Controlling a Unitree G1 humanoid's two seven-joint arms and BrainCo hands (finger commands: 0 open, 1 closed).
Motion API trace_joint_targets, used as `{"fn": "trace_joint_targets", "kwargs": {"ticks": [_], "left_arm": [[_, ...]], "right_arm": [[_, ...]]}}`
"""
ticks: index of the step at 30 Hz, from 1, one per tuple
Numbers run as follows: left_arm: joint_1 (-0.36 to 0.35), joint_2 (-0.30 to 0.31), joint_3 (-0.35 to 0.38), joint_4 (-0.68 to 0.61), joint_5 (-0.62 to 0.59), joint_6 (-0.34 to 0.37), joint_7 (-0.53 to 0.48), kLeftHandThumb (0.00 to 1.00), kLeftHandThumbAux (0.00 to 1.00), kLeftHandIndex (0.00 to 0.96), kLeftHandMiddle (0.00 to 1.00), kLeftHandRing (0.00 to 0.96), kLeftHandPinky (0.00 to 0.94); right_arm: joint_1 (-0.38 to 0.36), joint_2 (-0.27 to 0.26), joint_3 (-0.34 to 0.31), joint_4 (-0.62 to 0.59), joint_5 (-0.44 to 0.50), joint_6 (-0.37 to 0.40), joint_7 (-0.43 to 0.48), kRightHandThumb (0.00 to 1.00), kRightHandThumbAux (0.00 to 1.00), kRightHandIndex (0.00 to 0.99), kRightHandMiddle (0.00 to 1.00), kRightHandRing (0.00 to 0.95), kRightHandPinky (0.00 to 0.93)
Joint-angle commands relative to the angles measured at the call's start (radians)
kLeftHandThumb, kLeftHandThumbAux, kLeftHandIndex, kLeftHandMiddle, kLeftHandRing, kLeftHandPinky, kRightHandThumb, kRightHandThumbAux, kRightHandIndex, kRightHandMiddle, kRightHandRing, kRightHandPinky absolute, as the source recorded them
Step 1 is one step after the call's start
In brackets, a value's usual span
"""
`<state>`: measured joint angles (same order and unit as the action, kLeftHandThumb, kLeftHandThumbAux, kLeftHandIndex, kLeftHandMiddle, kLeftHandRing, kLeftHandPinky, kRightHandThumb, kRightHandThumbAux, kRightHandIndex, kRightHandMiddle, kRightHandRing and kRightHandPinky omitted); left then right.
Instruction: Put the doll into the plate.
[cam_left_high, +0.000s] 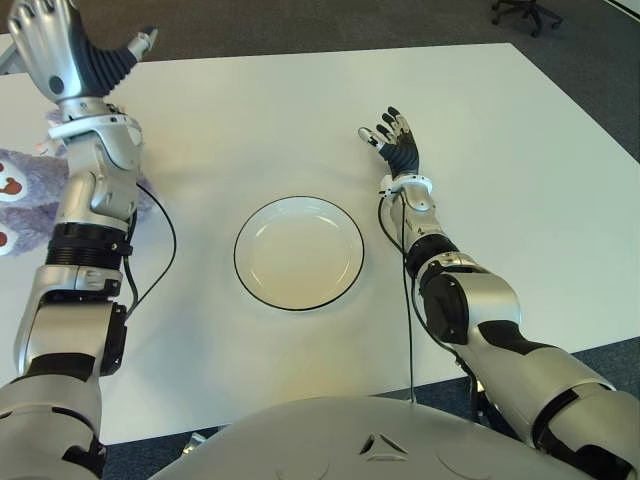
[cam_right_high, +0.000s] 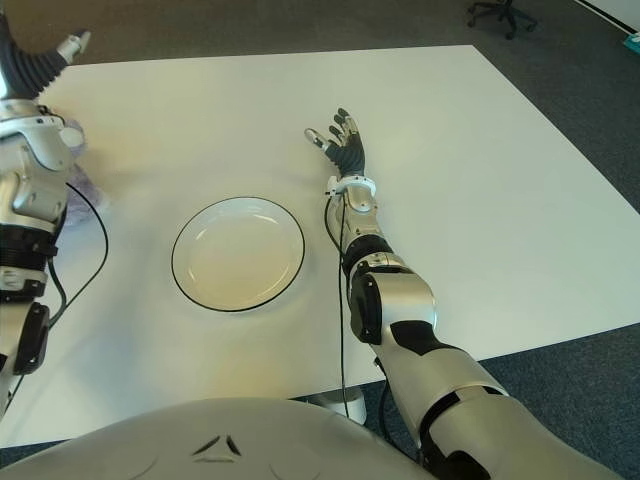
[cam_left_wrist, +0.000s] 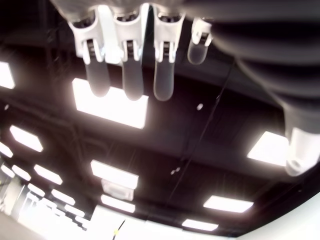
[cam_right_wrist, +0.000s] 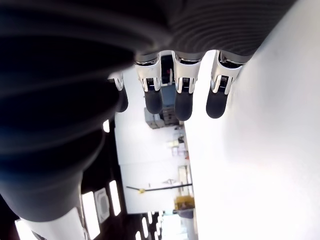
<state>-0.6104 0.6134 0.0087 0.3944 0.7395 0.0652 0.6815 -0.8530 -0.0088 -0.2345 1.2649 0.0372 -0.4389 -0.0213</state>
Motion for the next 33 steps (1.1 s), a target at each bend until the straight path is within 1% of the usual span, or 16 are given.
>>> {"fn": "trace_joint_targets", "kwargs": {"ticks": [1,5,10,12,15,17,19,22,23,24,29,30,31,32,33], "left_arm": [[0.005,0.007,-0.018,-0.019,0.007,0.015,-0.044,0.017,0.485,0.012,0.205,0.258,0.26],[-0.008,0.008,-0.016,-0.045,0.002,0.014,-0.053,0.015,0.48,0.0,0.175,0.239,0.284],[-0.018,0.011,-0.016,-0.046,-0.002,0.015,-0.054,0.013,0.461,0.0,0.16,0.225,0.272],[-0.027,0.014,-0.018,-0.048,0.001,0.021,-0.059,0.011,0.451,0.0,0.15,0.212,0.247],[-0.044,0.023,-0.024,-0.055,0.016,0.044,-0.078,0.0,0.434,0.0,0.122,0.168,0.174],[-0.055,0.035,-0.028,-0.06,0.027,0.06,-0.1,0.0,0.437,0.0,0.12,0.161,0.182],[-0.061,0.043,-0.03,-0.064,0.032,0.07,-0.113,0.0,0.441,0.0,0.129,0.171,0.204],[-0.091,0.065,-0.038,-0.061,0.046,0.082,-0.137,0.0,0.453,0.0,0.146,0.187,0.226],[-0.1,0.072,-0.044,-0.06,0.06,0.09,-0.14,0.0,0.459,0.0,0.159,0.205,0.259],[-0.105,0.076,-0.048,-0.06,0.069,0.096,-0.14,0.0,0.463,0.0,0.174,0.222,0.271],[-0.117,0.099,-0.071,-0.092,0.128,0.139,-0.165,0.005,0.46,0.007,0.203,0.25,0.272],[-0.117,0.102,-0.073,-0.099,0.135,0.146,-0.17,0.007,0.456,0.011,0.222,0.273,0.302],[-0.115,0.105,-0.075,-0.109,0.143,0.157,-0.178,0.008,0.455,0.011,0.225,0.277,0.308],[-0.113,0.107,-0.077,-0.116,0.148,0.165,-0.184,0.009,0.452,0.014,0.257,0.324,0.379],[-0.111,0.112,-0.081,-0.127,0.161,0.182,-0.199,0.01,0.451,0.015,0.265,0.336,0.397]], "right_arm": [[0.079,0.017,0.001,0.052,-0.003,0.047,-0.002,0.14,0.793,0.056,0.084,0.087,0.116],[0.078,0.019,0.0,0.053,-0.002,0.048,-0.003,0.139,0.791,0.057,0.088,0.092,0.119],[0.077,0.022,0.0,0.054,-0.003,0.049,-0.005,0.138,0.791,0.058,0.09,0.095,0.123],[0.077,0.023,-0.001,0.054,-0.002,0.048,-0.004,0.137,0.792,0.057,0.09,0.094,0.119],[0.077,0.023,-0.003,0.054,0.0,0.048,-0.002,0.137,0.794,0.053,0.091,0.094,0.118],[0.077,0.024,-0.004,0.054,0.0,0.048,-0.002,0.137,0.797,0.052,0.093,0.096,0.121],[0.077,0.024,-0.003,0.054,0.0,0.048,-0.003,0.135,0.796,0.052,0.093,0.096,0.119],[0.078,0.024,-0.003,0.054,-0.001,0.048,-0.002,0.13,0.793,0.051,0.091,0.095,0.117],[0.078,0.024,-0.002,0.054,-0.002,0.049,-0.003,0.128,0.791,0.05,0.09,0.094,0.113],[0.078,0.025,-0.001,0.055,-0.002,0.049,-0.003,0.125,0.79,0.05,0.09,0.092,0.108],[0.08,0.027,-0.001,0.055,-0.002,0.049,-0.007,0.128,0.793,0.054,0.093,0.094,0.118],[0.08,0.028,-0.001,0.055,-0.002,0.049,-0.008,0.13,0.792,0.055,0.095,0.096,0.121],[0.08,0.028,-0.002,0.055,-0.002,0.05,-0.009,0.131,0.792,0.055,0.095,0.097,0.121],[0.08,0.029,-0.002,0.055,-0.001,0.05,-0.009,0.133,0.792,0.057,0.098,0.099,0.127],[0.079,0.029,-0.004,0.055,0.0,0.051,-0.01,0.135,0.791,0.057,0.098,0.1,0.129]]}}
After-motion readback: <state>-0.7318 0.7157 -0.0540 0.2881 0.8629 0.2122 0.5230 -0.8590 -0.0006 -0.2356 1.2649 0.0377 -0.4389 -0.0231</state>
